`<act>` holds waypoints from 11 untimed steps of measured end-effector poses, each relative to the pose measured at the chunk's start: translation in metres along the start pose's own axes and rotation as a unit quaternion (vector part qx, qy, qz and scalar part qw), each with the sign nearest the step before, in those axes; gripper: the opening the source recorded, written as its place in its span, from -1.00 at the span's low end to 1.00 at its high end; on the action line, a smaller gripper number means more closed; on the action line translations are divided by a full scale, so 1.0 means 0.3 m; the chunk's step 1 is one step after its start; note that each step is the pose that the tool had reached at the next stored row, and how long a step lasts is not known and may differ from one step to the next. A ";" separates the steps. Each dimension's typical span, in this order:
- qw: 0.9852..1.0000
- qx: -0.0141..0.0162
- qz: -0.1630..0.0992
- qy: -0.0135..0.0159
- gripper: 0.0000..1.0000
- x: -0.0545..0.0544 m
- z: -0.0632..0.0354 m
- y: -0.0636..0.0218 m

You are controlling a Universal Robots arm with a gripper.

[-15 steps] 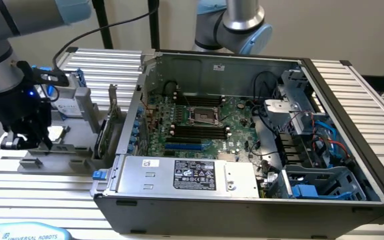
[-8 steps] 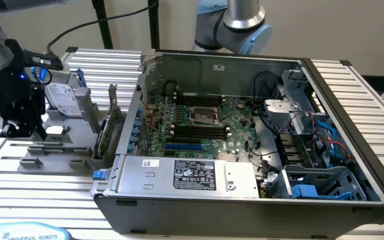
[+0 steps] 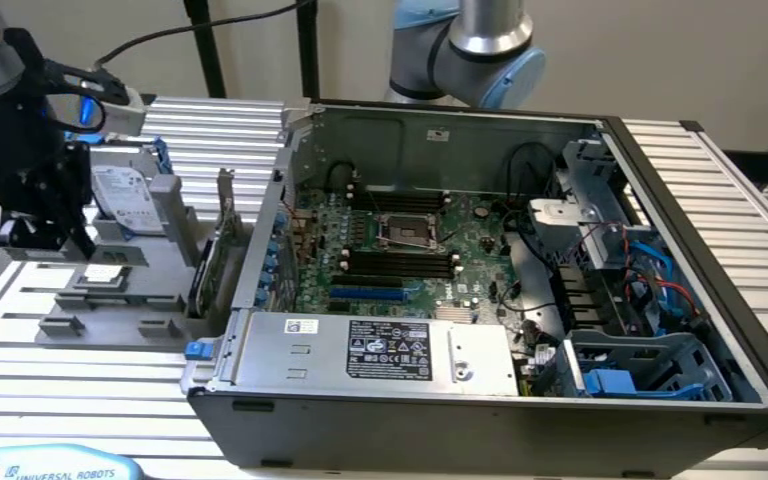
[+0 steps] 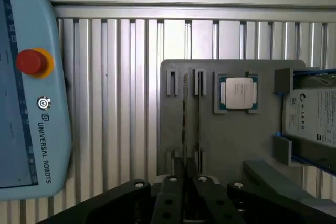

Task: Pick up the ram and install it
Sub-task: 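Pick up the ram and move it above insertion slot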

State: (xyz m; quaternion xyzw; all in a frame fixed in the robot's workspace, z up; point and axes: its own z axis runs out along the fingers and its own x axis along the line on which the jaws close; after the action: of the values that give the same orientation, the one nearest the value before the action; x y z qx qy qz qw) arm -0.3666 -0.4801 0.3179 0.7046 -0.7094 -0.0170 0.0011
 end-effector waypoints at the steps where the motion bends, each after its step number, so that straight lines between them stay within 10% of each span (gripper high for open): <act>1: 1.000 0.000 0.000 0.000 -0.73 0.000 -0.011 -0.012; 11: 1.000 0.000 0.000 -0.003 -0.73 -0.006 -0.125 -0.153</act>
State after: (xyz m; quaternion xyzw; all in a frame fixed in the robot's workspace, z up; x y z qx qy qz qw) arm -0.3198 -0.4794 0.3543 0.7046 -0.7094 -0.0193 -0.0012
